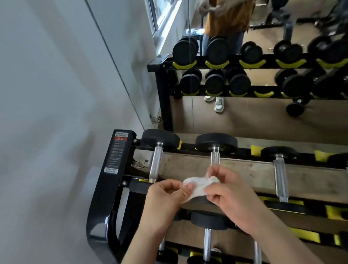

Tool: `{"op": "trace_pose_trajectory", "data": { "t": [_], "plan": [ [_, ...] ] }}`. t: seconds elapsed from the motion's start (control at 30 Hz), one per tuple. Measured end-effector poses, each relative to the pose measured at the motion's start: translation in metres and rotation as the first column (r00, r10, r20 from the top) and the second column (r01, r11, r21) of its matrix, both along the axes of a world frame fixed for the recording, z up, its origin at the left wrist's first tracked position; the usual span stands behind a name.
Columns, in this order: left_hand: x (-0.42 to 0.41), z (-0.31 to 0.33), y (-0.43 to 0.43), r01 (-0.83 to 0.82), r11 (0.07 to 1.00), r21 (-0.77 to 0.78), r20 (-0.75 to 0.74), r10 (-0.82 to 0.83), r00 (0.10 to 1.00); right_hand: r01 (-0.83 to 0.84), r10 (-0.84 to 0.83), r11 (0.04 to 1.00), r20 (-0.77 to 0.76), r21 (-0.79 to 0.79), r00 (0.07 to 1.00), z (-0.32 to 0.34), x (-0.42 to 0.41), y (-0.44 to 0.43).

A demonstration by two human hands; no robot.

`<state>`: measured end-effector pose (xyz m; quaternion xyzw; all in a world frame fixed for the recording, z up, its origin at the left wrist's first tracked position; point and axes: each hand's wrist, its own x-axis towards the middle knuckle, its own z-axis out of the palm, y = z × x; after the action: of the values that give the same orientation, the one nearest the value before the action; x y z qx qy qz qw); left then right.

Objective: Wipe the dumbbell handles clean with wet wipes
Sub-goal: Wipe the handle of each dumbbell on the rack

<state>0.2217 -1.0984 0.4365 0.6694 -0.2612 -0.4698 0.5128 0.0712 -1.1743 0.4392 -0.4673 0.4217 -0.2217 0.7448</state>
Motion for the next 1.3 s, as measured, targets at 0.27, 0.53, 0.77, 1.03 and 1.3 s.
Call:
{"op": "trace_pose_trajectory", "data": {
  "t": [0.27, 0.53, 0.77, 1.03, 1.3],
  "plan": [
    [-0.013, 0.026, 0.025, -0.113, 0.982, -0.148, -0.533, 0.017, 0.846, 0.031, -0.122, 0.979, 0.461, 0.199, 0.879, 0.010, -0.038, 0.020],
    [-0.040, 0.043, 0.020, -0.107, 0.957, -0.268, -0.489, -0.039, 0.872, -0.227, 0.221, 0.958, -0.050, -0.174, 0.974, 0.026, -0.062, 0.015],
    [-0.089, 0.037, -0.009, -0.293, 0.940, -0.174, -0.375, 0.212, 0.903, -0.555, 0.378, 0.722, -0.435, -0.414, 0.817, 0.030, -0.091, -0.018],
    [-0.143, 0.019, -0.034, -0.371, 0.922, -0.110, -0.267, 0.332, 0.905, -0.263, 0.250, 0.946, -0.087, -0.190, 0.964, 0.006, -0.126, -0.048],
    [-0.154, -0.009, -0.040, -0.364, 0.931, -0.029, 0.007, 0.364, 0.931, -0.153, -0.099, 0.864, 0.459, 0.479, 0.883, -0.018, -0.124, -0.053]
  ]
}}
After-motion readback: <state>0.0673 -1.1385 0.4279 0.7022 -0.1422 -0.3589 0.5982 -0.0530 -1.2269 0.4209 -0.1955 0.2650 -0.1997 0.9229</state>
